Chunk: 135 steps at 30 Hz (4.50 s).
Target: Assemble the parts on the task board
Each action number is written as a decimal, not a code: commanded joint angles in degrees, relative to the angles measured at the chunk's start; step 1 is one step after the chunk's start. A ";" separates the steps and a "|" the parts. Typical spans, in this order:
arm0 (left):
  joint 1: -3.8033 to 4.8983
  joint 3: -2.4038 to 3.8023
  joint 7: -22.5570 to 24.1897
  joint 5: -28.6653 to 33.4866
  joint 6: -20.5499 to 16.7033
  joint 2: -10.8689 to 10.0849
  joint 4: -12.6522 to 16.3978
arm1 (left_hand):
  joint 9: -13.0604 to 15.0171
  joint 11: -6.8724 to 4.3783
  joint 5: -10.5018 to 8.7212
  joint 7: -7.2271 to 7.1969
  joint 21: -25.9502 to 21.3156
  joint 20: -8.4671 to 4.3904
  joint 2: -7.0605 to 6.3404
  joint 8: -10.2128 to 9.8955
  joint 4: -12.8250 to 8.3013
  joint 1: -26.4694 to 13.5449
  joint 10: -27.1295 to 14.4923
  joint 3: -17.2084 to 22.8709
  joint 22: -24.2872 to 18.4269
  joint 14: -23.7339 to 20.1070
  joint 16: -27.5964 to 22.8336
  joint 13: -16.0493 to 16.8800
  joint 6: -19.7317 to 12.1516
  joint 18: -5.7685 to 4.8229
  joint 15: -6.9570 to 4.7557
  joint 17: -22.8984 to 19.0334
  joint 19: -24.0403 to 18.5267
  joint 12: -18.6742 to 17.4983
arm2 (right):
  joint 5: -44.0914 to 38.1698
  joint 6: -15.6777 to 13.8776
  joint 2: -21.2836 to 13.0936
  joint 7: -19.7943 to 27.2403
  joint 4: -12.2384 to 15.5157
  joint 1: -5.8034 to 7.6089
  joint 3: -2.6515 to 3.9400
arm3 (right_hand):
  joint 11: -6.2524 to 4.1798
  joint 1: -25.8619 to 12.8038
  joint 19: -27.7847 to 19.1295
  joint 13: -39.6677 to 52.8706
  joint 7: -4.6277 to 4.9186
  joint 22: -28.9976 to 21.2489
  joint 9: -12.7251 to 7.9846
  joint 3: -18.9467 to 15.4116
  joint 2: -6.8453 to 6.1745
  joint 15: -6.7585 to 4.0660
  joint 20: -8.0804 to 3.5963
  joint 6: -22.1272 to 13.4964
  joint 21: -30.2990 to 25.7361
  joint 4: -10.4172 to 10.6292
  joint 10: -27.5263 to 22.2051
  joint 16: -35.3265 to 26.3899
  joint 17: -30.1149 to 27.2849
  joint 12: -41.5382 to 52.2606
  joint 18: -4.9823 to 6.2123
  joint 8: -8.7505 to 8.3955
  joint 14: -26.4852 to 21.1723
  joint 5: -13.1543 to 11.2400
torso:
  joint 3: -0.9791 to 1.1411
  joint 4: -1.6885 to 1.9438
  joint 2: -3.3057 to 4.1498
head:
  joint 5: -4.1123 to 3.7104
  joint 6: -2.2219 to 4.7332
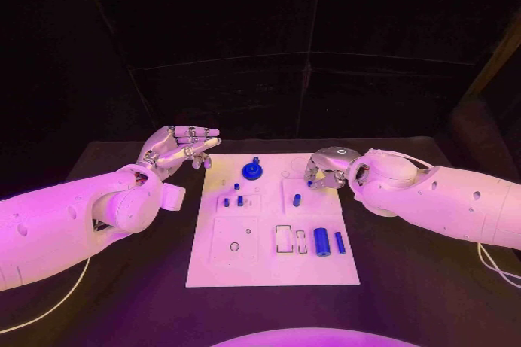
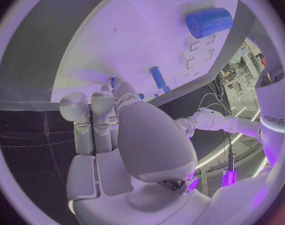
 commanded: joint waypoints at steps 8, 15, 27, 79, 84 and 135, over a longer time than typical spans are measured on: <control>0.05 0.04 0.19 0.65 1.00 0.05 0.12 | -0.03 0.01 0.40 0.26 -0.53 -0.05 0.54 0.24 -0.25 0.41 -0.45 -0.20 -0.21 -0.50 -0.33 -0.04 0.16 0.73 0.00 -0.31 -0.43 0.34 | 0.41 2.26 0.86 0.40 -0.90 -0.19 0.02 | 0.04 1.76 0.25 -0.06 0.08 2.42 0.04 4.93 0.98 0.33 -0.01 1.13 2.18 -0.45 1.15 2.81 1.98 -0.71 -0.78 0.03 0.51 -3.58 | -0.01 0.05 0.02 | -0.11 -0.23; 0.05 0.04 -0.10 0.65 1.06 0.00 0.00 | -0.03 0.02 0.40 0.27 -0.61 -0.05 0.62 0.27 -0.34 0.57 -0.51 -0.15 -0.27 -0.54 -0.39 -0.06 0.15 0.73 0.00 -0.42 -0.42 0.41 | 0.51 3.93 1.12 -0.39 -1.19 -0.37 0.02 | -0.06 0.47 1.30 -0.03 -0.11 6.41 0.05 11.66 -0.94 0.32 0.07 2.26 5.28 -1.21 2.50 6.44 4.99 -1.08 -1.40 0.03 0.43 -4.35 | -0.02 -0.04 -0.01 | -0.18 -0.45; 0.05 0.04 -0.49 0.65 1.29 0.01 -0.21 | -0.03 0.02 0.40 0.28 -0.71 -0.06 0.68 0.33 -0.50 0.82 -0.56 -0.09 -0.35 -0.60 -0.47 -0.07 0.15 0.74 -0.01 -0.61 -0.40 0.53 | -1.10 0.38 1.05 -1.85 -0.29 -0.64 0.03 | -0.58 -4.06 3.05 0.14 -0.43 10.80 0.20 22.07 -4.23 0.06 -0.07 4.10 8.51 -3.40 4.77 9.59 6.89 -0.95 -2.10 0.29 0.30 -4.85 | 0.00 -0.02 -0.11 | -0.25 -0.55; 0.10 0.02 -1.59 0.67 1.17 2.19 -2.04 | -0.12 0.28 0.37 0.63 -1.02 0.00 0.34 0.25 -0.69 0.83 -1.14 -0.42 -0.59 -0.73 -0.68 -0.17 -0.39 0.69 0.13 -1.07 -0.33 0.73 | 0.03 -3.85 6.62 0.93 14.02 -3.84 2.62 | -0.62 -8.57 4.15 0.20 -0.38 13.17 0.22 28.58 -7.03 0.09 -0.05 4.86 10.19 -6.63 5.51 11.46 7.61 -1.04 -2.52 0.18 0.35 -4.36 | -0.15 -0.04 -0.02 | 4.74 -2.05; 0.11 0.03 -1.65 0.67 1.22 2.38 -2.09 | -0.12 0.28 0.37 0.63 -1.02 0.00 0.34 0.25 -0.69 0.83 -1.14 -0.42 -0.59 -0.73 -0.68 -0.17 -0.39 0.69 0.13 -1.07 -0.33 0.73 | -0.70 -3.34 8.30 1.46 12.37 -5.81 2.58 | -0.62 -8.65 4.16 0.20 -0.36 13.18 0.22 28.61 -7.05 0.10 -0.04 4.86 10.20 -6.64 5.51 11.46 7.58 -1.05 -2.52 0.17 0.34 -4.34 | -0.11 0.05 0.02 | 5.31 -2.28; 0.15 0.03 -2.53 0.67 2.01 2.50 -2.34 | -0.14 0.38 0.37 0.74 -1.13 0.05 0.33 0.24 -0.64 0.73 -1.36 -0.56 -0.67 -0.75 -0.70 -0.19 -0.59 0.67 0.21 -1.18 -0.31 0.81 | -0.64 2.01 9.74 1.67 9.45 -8.02 1.70 | -0.57 -9.22 4.11 0.19 -0.32 13.16 0.18 28.85 -7.10 0.14 -0.01 4.70 10.22 -6.79 5.39 11.50 7.38 -1.13 -2.51 0.08 0.31 -4.42 | -0.13 0.03 -0.03 | 6.50 -3.90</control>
